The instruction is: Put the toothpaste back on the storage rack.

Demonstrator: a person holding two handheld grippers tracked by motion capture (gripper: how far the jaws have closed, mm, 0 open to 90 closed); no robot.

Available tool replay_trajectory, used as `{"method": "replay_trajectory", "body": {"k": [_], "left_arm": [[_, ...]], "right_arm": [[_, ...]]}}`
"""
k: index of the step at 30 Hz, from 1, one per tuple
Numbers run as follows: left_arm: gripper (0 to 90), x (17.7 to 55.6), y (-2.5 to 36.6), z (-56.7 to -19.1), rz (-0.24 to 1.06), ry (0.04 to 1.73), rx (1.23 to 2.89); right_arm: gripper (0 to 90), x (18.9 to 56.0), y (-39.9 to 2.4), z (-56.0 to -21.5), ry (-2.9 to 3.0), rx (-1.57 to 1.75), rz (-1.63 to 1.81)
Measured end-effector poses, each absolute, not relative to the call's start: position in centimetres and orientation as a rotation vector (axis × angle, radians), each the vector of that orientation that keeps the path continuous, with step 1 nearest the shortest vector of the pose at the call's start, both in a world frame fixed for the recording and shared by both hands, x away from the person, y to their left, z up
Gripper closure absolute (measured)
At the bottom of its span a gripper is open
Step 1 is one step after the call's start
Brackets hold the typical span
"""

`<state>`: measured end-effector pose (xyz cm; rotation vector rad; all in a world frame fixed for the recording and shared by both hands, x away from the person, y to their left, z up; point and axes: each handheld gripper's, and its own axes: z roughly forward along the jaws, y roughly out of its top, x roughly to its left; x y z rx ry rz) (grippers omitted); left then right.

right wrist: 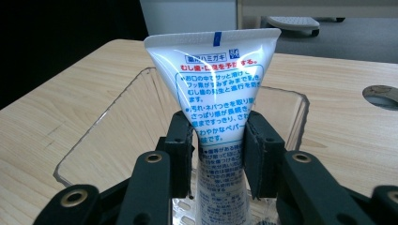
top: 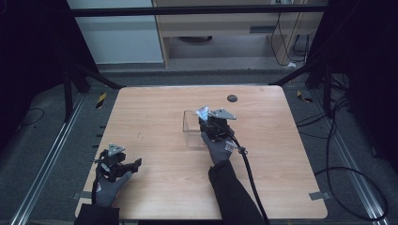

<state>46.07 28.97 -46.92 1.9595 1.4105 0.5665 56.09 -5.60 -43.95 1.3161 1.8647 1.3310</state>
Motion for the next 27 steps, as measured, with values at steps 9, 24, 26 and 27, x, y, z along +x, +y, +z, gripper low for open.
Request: {"method": "replay_trajectory", "body": {"k": [9,24,26,27], "left_arm": [[28.2,46.1,29.0,-46.9,0.565,1.411,1.96],[28.1,46.0,28.9,-46.9,0.566,1.409,1.96],[28.1,46.0,28.9,-46.9,0.566,1.409,1.96],[28.1,46.0,28.9,-46.9,0.567,1.409,1.96]], "right_arm": [[59.1,56.0,-5.6,-43.8,1.876,1.308,1.325],[39.2,53.8,-6.9,-40.4,1.781,1.188,1.441],[36.8,53.3,-7.5,-39.9,1.776,1.18,1.456],[36.8,53.3,-7.5,-39.9,1.776,1.18,1.456]]}}
